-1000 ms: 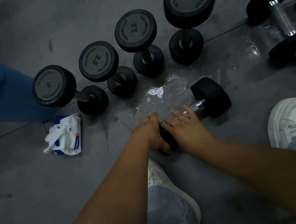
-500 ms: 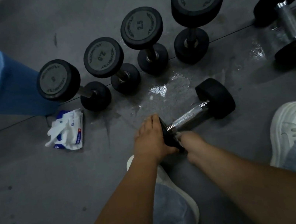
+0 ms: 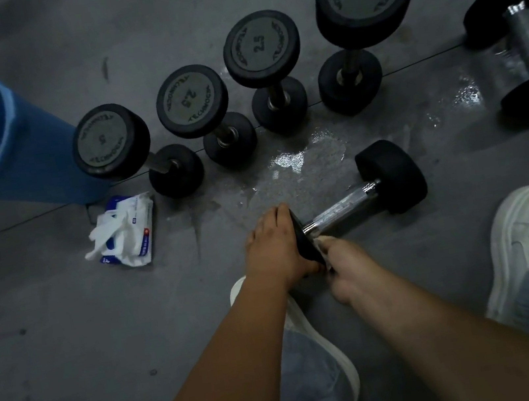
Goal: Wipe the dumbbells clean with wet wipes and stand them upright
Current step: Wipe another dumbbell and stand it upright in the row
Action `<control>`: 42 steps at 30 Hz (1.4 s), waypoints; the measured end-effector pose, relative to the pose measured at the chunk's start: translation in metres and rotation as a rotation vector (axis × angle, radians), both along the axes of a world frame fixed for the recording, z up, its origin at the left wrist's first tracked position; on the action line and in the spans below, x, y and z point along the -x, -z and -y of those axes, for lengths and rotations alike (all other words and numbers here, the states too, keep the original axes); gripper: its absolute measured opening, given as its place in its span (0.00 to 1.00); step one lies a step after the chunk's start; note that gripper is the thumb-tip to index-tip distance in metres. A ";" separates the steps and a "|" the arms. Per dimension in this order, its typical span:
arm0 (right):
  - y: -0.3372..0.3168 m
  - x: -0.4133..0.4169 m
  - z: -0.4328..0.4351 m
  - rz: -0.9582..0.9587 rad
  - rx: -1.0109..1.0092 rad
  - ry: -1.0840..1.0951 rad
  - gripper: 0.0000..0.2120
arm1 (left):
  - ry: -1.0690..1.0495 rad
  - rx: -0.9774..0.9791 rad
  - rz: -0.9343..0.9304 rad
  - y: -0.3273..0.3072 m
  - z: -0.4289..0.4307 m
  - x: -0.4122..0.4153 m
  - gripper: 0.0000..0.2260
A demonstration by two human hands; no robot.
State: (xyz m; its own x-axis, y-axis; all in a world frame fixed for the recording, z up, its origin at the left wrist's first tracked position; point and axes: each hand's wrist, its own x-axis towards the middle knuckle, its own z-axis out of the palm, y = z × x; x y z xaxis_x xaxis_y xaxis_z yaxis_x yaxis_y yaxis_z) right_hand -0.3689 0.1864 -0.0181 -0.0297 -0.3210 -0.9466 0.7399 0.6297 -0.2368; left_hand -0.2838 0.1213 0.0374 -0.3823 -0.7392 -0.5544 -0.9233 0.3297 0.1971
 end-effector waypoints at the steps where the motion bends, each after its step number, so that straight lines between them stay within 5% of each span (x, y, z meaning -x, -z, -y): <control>1: 0.000 0.005 0.000 -0.054 0.002 -0.016 0.09 | 0.003 -0.003 0.006 0.000 0.000 0.000 0.54; 5: 0.008 0.014 -0.008 -0.185 -0.068 0.045 0.08 | 0.001 -0.006 0.009 0.000 0.000 -0.001 0.55; 7: 0.009 0.013 -0.003 -0.159 -0.113 0.091 0.02 | -0.004 -0.011 0.006 0.000 0.000 -0.001 0.55; 11: 0.004 0.004 0.010 -0.119 -0.047 0.133 0.13 | -0.016 -0.014 -0.011 0.002 0.000 -0.001 0.54; 37: -0.042 0.019 0.030 -0.049 0.096 0.281 0.07 | -0.020 -0.038 -0.013 0.004 0.003 0.001 0.53; 40: -0.028 0.042 -0.015 -0.069 0.032 0.435 0.14 | -0.015 -0.068 0.030 0.004 0.010 0.001 0.55; 42: -0.008 0.065 -0.032 0.071 -0.049 0.669 0.10 | -0.017 -0.085 0.044 0.003 0.010 0.002 0.55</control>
